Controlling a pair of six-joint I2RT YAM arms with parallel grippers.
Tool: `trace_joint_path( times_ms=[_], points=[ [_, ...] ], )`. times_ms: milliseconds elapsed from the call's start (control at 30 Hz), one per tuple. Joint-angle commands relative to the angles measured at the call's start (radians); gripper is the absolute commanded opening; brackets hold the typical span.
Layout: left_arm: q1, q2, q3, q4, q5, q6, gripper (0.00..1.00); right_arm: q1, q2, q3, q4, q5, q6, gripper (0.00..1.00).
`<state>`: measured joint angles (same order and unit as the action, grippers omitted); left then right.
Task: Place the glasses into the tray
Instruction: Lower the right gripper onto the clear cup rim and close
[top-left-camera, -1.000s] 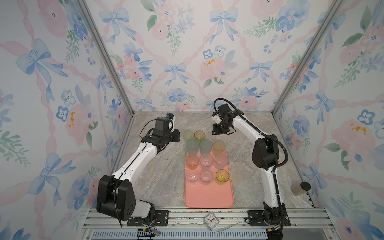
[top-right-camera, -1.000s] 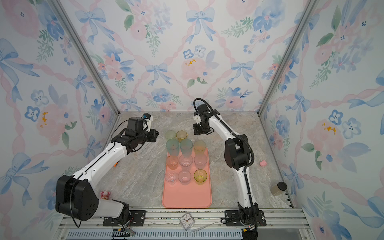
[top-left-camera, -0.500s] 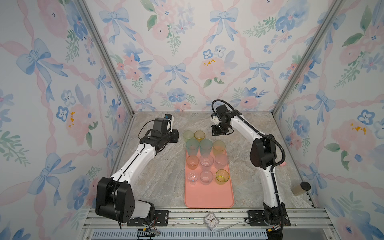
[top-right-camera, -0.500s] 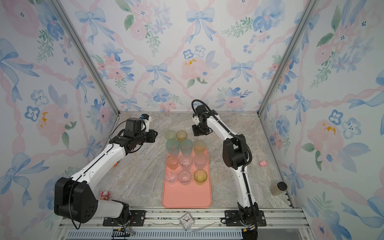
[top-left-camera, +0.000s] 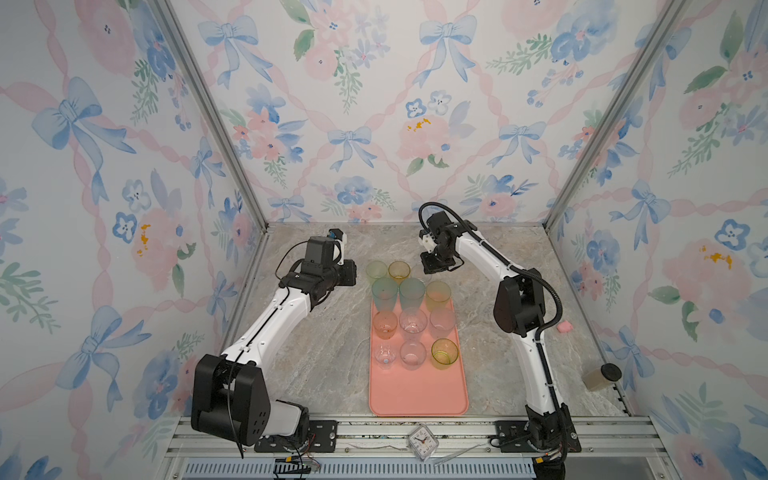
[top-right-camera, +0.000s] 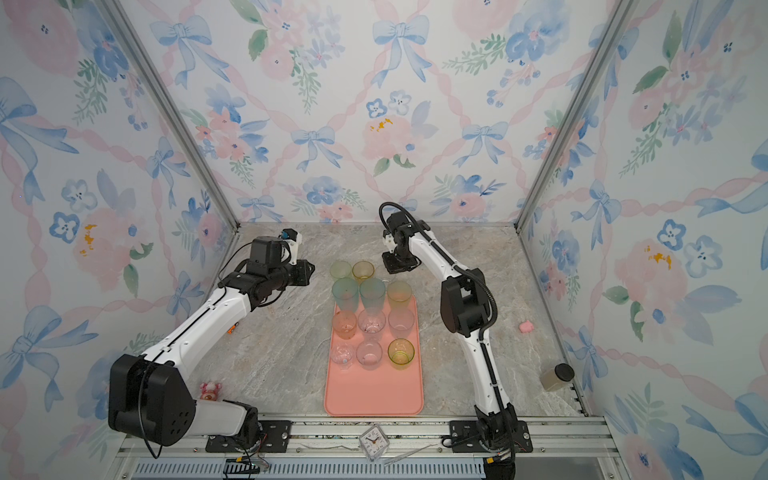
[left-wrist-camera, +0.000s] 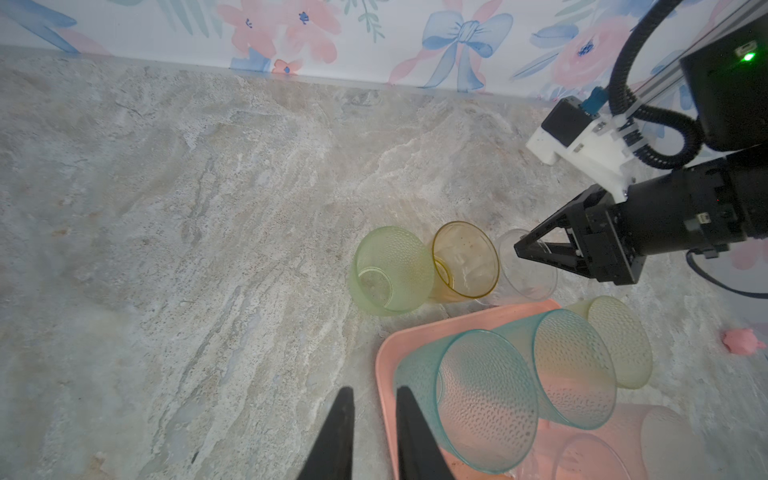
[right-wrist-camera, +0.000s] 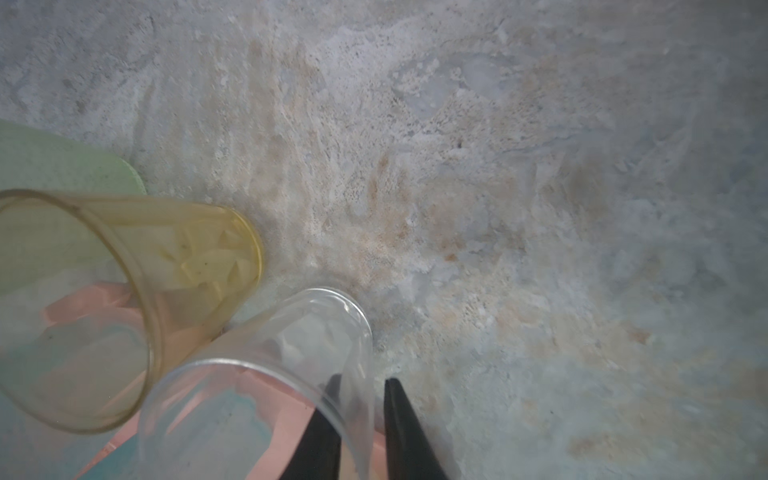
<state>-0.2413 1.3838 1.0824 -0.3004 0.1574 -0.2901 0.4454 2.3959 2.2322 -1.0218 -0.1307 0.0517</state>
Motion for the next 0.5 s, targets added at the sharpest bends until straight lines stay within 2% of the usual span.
trace_joint_path(
  times_ms=[0, 233, 467],
  points=[
    [0.005, -0.022, -0.014, 0.010, 0.013, -0.001, 0.21, 0.016, 0.021, 0.035, -0.028, 0.025, -0.014, 0.20],
    [0.007, -0.023, -0.018, 0.009, 0.014, 0.003, 0.21, 0.020, 0.021, 0.032, -0.016, 0.041, -0.012, 0.07],
    [0.007, -0.023, -0.018, 0.009, 0.023, 0.006, 0.21, 0.018, -0.003, 0.015, -0.004, 0.062, -0.013, 0.03]
  ],
)
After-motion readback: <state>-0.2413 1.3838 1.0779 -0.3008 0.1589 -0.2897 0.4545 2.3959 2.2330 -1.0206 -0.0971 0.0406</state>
